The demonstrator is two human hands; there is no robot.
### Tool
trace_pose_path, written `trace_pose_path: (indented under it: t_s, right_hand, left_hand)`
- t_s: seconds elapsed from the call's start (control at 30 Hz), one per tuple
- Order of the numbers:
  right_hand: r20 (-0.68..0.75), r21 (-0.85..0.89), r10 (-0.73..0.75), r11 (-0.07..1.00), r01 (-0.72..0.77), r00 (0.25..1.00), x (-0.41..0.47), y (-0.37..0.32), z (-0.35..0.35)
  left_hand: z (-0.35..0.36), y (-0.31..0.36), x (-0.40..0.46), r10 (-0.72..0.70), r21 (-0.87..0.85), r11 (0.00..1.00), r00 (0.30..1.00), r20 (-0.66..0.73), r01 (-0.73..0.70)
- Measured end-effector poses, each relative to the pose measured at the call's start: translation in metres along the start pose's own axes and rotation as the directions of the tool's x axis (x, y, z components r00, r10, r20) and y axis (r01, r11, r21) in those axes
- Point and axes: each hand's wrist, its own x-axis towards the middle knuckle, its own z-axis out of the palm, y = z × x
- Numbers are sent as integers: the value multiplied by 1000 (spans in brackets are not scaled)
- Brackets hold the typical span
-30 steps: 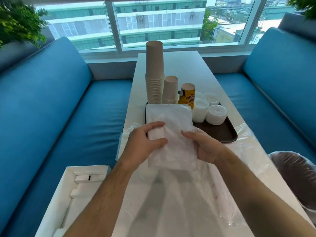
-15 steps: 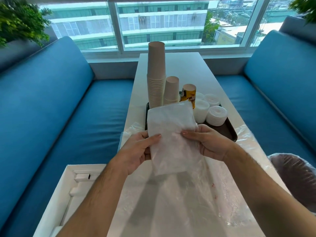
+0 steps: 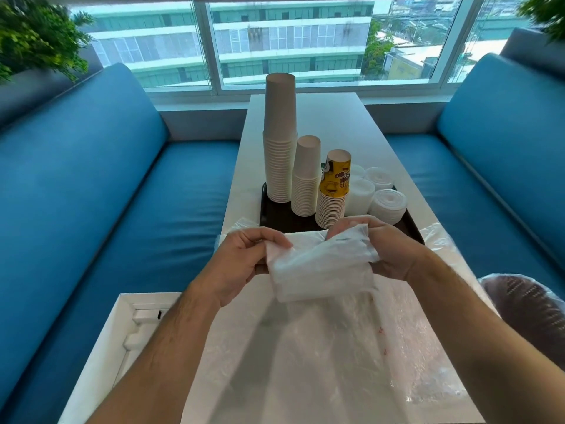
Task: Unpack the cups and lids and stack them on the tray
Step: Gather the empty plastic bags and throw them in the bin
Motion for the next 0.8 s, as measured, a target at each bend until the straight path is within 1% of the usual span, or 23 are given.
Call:
trace_pose_path:
  t_s: [0.1, 0.13, 0.2, 0.23, 0.27, 0.33, 0.37, 0.43, 0.53, 0.67, 0.73, 0.8]
  right_hand:
    - [70, 7, -11, 1000, 11, 997, -2, -7, 0]
    - [105, 13, -5, 1000, 3, 994, -3, -8, -1]
    - [123, -1, 3, 1000, -3, 992, -4, -9, -1]
    - [105, -26, -3, 1000, 5, 994, -5, -10, 1]
    - [71, -88, -29, 996, 35, 997, -4, -9, 3]
    - [9, -236, -127, 964, 125, 992, -2, -6, 11]
    - [-5, -268, -165, 950, 158, 986, -1, -4, 14]
    - [-31, -264, -214, 944, 198, 976, -1, 2, 21]
    - [-59, -251, -259, 939, 237, 964, 0, 7, 25]
    - [-54, -223, -285, 938, 266, 957, -1, 15, 28]
    - [-51, -189, -291, 942, 277, 955, -3, 18, 29]
    - [-41, -195, -290, 941, 277, 956, -4, 21, 31]
  left_hand:
    - [-4, 4, -2, 32, 22, 999, 999, 31, -32]
    - [-6, 6, -3, 41, 7, 999, 998, 38, -42]
    - [-10, 10, -6, 65, -71, 996, 996, 67, -60]
    - [-11, 11, -7, 82, -104, 992, 994, 76, -73]
    - [-11, 13, -8, 92, -111, 990, 993, 68, -84]
    - [-7, 11, -7, 96, -62, 993, 995, 1, -96]
    - [-5, 9, -6, 99, -32, 994, 994, -50, -101]
    - [0, 4, -6, 118, 18, 993, 988, -101, -117]
    - [-2, -2, -8, 125, 59, 991, 989, -75, -120]
    - [-8, -6, -9, 87, 37, 996, 994, -59, -85]
    - [-10, -6, -9, 80, 70, 995, 995, -57, -76]
    - [-12, -6, -11, 97, 112, 989, 995, -28, -93]
